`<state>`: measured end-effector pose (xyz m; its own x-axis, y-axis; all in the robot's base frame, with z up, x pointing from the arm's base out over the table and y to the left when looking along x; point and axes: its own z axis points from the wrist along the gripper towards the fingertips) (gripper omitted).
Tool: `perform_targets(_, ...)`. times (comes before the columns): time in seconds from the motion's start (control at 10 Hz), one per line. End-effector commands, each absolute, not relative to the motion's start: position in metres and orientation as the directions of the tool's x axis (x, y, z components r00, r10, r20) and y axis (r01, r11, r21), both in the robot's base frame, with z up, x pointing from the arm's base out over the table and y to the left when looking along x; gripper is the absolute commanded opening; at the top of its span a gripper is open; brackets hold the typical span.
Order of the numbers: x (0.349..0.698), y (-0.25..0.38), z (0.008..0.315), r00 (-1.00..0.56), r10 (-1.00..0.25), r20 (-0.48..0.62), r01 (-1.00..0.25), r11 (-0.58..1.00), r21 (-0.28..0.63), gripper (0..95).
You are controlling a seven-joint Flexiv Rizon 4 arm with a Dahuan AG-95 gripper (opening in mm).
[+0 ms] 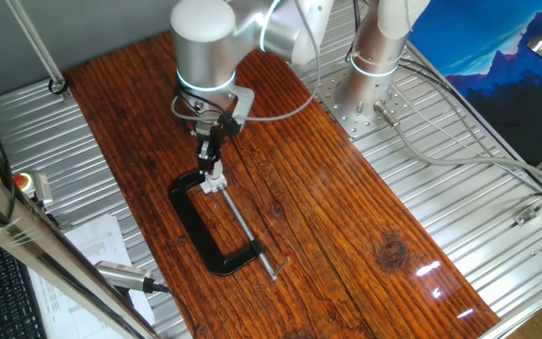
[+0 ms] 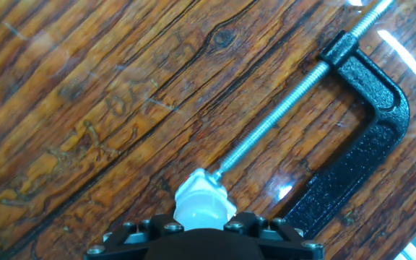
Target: Install the light bulb by rotating it
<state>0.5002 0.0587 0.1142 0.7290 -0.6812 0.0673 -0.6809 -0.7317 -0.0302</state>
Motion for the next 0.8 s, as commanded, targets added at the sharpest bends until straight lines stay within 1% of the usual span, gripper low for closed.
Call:
perform_targets(0.1, 0.5025, 0.0599, 0.1142, 0.717, -0.694, 0.059, -0.694, -0.72, -0.029, 57.0)
perform_targets(0.8, 0.5081, 0.0548, 0.1084, 0.718, -0.695, 0.052, -0.694, -0.719, -0.035, 57.0)
